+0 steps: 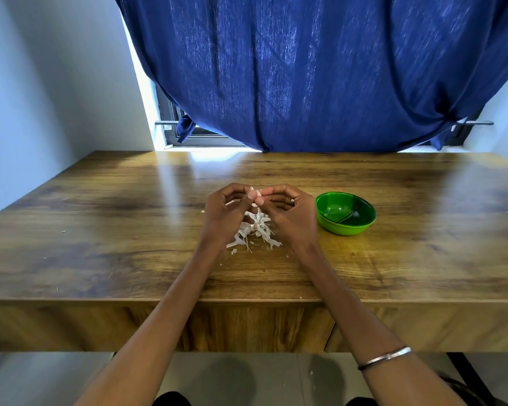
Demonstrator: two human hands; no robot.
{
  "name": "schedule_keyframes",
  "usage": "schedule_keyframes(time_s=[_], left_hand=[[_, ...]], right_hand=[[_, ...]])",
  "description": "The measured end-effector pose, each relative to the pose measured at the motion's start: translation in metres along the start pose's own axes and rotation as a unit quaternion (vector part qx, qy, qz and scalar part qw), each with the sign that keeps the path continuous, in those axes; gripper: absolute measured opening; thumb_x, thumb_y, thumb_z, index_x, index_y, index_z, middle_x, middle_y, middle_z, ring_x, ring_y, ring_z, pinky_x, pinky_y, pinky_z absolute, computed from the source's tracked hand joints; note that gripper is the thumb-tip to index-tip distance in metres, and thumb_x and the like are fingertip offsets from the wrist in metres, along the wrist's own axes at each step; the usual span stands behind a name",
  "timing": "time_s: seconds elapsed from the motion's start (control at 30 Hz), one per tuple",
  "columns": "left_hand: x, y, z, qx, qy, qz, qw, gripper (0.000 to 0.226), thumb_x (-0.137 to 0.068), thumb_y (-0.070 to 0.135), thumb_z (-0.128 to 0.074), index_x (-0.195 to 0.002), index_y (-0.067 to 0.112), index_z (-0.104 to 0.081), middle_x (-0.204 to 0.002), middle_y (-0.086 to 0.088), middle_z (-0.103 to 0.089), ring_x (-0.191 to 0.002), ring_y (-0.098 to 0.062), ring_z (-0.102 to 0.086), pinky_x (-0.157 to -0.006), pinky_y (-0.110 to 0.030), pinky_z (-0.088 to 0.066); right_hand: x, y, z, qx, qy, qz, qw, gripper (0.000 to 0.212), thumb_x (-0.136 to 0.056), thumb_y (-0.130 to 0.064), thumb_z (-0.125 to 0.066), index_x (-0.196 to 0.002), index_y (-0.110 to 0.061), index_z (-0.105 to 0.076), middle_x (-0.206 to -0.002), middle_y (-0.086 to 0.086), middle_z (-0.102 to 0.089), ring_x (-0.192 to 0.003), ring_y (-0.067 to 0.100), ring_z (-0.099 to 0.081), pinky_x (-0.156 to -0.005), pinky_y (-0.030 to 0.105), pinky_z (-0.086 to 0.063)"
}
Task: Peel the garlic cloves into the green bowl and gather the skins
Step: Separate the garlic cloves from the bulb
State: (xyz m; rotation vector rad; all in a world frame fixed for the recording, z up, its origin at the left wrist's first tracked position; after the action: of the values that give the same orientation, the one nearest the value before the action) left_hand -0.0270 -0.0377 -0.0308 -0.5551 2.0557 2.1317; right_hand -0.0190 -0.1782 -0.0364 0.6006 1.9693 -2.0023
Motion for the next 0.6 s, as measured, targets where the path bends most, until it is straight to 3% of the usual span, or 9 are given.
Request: schedule_keyframes(time_s=[0.2,0.4,0.6], left_hand=[[0.004,0.007,-0.003,-0.016,-0.009,-0.008,1.0,0.008,-0.097,0.008,-0.068,-0.091,0.011,-0.072,-0.076,0.003,-0.074,-0.063,-0.013,-0.069,-0.054,-0.029,-0.056],[0.007,0.012,0.001,-0.034,0.025,-0.003,0.999,0.003,-0.087,0.003,-0.075,-0.089,0.003,-0.077,-0.077,-0.011,-0.076,-0.061,-0.019,-0.07,-0.054,-0.033,-0.056],[0.01,0.014,0.003,-0.064,0.047,-0.033,0.996,0.006,-0.08,0.004,-0.077,-0.085,0.004,-0.08,-0.071,-0.006,-0.077,-0.059,-0.019,-0.072,-0.052,-0.031,-0.059]], right_hand=[[-0.001,0.0,0.002,0.002,-0.001,-0.003,1.0,0.021,-0.077,-0.013,-0.086,-0.095,-0.007,-0.077,-0.088,0.0,-0.078,-0.082,0.012,-0.075,-0.074,0.023,-0.059],[0.0,-0.001,0.002,0.022,-0.014,0.004,1.0,0.018,-0.077,-0.003,-0.084,-0.094,-0.006,-0.077,-0.088,0.001,-0.078,-0.081,0.012,-0.075,-0.074,0.025,-0.06],[0.004,-0.004,0.001,0.053,-0.017,0.018,0.998,0.015,-0.077,-0.002,-0.083,-0.089,-0.01,-0.078,-0.082,-0.002,-0.077,-0.075,0.009,-0.075,-0.069,0.022,-0.06]])
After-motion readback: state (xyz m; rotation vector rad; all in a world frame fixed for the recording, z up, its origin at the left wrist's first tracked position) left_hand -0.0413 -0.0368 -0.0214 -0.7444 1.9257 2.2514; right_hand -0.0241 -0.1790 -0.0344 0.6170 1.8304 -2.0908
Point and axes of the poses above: each hand's wrist, its own x-axis away from the middle knuckle, its own z-axis out of the back of the hand, y = z × x, the point moved 1 cm from there along -x, towards the middle knuckle
